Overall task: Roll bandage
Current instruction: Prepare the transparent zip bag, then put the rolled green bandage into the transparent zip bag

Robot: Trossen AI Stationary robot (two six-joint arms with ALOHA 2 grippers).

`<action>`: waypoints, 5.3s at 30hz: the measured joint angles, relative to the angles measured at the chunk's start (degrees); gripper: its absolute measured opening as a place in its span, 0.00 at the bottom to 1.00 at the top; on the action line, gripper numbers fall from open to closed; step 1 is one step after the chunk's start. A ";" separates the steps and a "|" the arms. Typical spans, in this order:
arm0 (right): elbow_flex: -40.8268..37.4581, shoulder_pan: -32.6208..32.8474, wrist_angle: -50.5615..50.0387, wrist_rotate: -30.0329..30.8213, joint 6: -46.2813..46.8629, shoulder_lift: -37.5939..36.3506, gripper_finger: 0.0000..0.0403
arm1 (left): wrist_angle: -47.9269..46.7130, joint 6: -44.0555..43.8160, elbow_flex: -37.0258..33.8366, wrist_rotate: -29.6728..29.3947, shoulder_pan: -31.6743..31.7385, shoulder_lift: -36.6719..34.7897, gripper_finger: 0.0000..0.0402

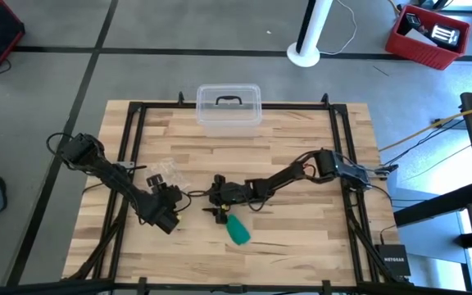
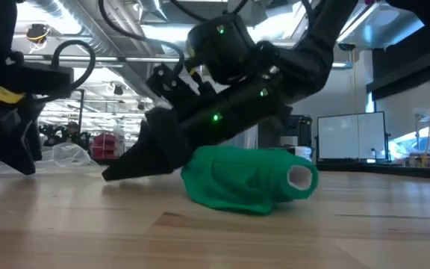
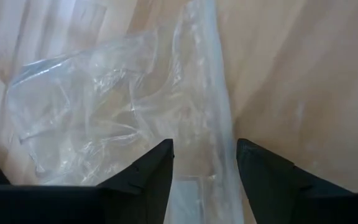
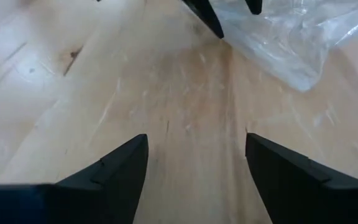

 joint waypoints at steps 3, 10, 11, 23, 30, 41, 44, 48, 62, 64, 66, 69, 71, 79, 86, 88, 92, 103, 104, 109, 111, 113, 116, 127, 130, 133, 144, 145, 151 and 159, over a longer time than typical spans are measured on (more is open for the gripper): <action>0.03 0.00 2.09 -0.56 0.28 1.21 0.67 | 1.17 -0.28 -0.90 -0.17 0.23 0.00 0.41; 0.05 0.00 3.41 -1.33 0.37 1.65 0.67 | 0.42 -0.16 -1.69 -1.75 1.04 0.00 0.40; 0.05 0.00 3.43 -1.41 0.37 1.66 0.67 | -0.05 -0.05 -1.69 -1.80 1.30 0.00 0.39; 0.05 0.00 3.50 -1.42 0.39 1.66 0.67 | -6.93 -3.12 -1.87 -2.79 2.52 0.02 0.31; 0.05 0.00 3.51 -1.42 0.39 1.68 0.67 | 2.86 -0.52 -6.12 -4.19 2.96 -0.06 0.29; -0.01 0.03 3.73 -3.55 -0.91 1.12 0.67 | 1.64 0.02 -5.93 -4.45 3.02 0.03 0.02; -0.03 0.40 3.18 -5.04 -2.97 -1.40 0.67 | -1.80 0.93 -2.33 -3.87 2.94 -0.63 0.01; 0.01 1.39 2.37 -5.95 -9.67 -5.42 0.67 | -2.91 6.19 3.78 -3.38 2.40 -4.15 0.00; 9.66 5.94 -8.63 9.43 -34.76 -7.83 0.67 | 5.01 17.20 11.49 -2.67 3.61 -15.19 0.00; 11.06 5.49 -13.12 9.56 -34.43 -7.83 0.67 | 6.34 18.73 11.48 -2.70 3.61 -15.24 0.00; 11.59 5.23 -15.66 10.25 -34.25 -7.85 0.67 | 7.08 18.90 11.42 -2.66 4.07 -15.26 0.00; 11.55 5.34 -18.25 13.05 -34.32 -7.85 0.67 | 7.89 16.65 11.53 -2.57 4.71 -15.33 0.00; 11.55 5.16 -19.61 14.65 -34.77 -7.85 0.67 | 8.39 16.75 11.52 -2.65 4.81 -15.34 0.00; 11.57 3.64 -25.50 13.03 -33.73 -7.85 0.67 | 12.37 19.78 11.53 -2.56 4.81 -15.41 0.00; 11.55 5.15 -30.46 5.86 -29.36 -7.83 0.67 | 2.48 12.02 11.53 -11.47 4.81 -15.41 0.00; 11.57 5.56 -30.32 4.17 -29.25 -7.85 0.67 | -1.21 8.24 11.53 -14.58 4.77 -15.41 0.00; 11.68 5.38 -29.84 4.44 -28.09 -7.85 0.67 | -4.76 2.56 11.53 -20.39 4.74 -15.32 0.00; 11.46 3.73 -29.87 6.43 -19.70 -7.81 0.67 | 11.97 12.65 7.24 -16.87 4.39 -13.89 0.00; 11.46 3.67 -29.88 5.77 -18.25 -7.81 0.67 | 12.94 13.68 6.49 -16.77 4.37 -13.46 0.00; 11.49 2.78 -29.78 0.48 -12.11 -7.06 0.67 | 13.50 11.48 3.81 -20.33 5.08 -12.44 0.00; 11.51 2.61 -29.52 -1.04 -11.34 -6.27 0.67 | 13.67 10.11 3.40 -21.89 5.53 -12.44 0.00; 11.46 2.62 -30.29 -1.66 -11.30 -6.08 0.67 | 14.18 9.01 2.88 -22.62 5.92 -12.44 0.00; 11.49 2.69 -30.10 -0.28 -11.39 -6.64 0.67 | 16.56 8.98 1.68 -23.20 6.82 -12.44 0.00; 11.49 2.62 -31.27 6.01 -9.98 -11.94 0.67 | 22.27 15.32 0.90 -20.74 5.32 -12.41 0.00; 11.51 2.66 -32.37 7.79 -8.43 -12.91 0.67 | 22.24 15.57 0.91 -20.61 5.01 -12.39 0.00; 11.51 3.55 -38.60 8.54 -4.79 -15.26 0.67 | 22.24 15.65 0.91 -20.44 5.01 -12.39 0.00; 11.53 12.80 -62.90 5.90 23.39 -19.71 0.67 | 22.26 16.81 0.91 -17.87 5.01 -12.39 0.00; 11.55 13.31 -63.10 5.42 25.64 -19.49 0.67 | 22.26 16.81 0.91 -17.56 5.01 -12.39 0.00; 11.56 12.76 -63.36 7.00 38.11 -17.98 0.75 | 22.22 16.96 0.93 -17.36 5.01 -12.39 0.00; 11.51 11.93 -62.76 6.66 43.29 -14.68 0.81 | 22.41 17.76 0.93 -17.37 5.01 -12.39 0.00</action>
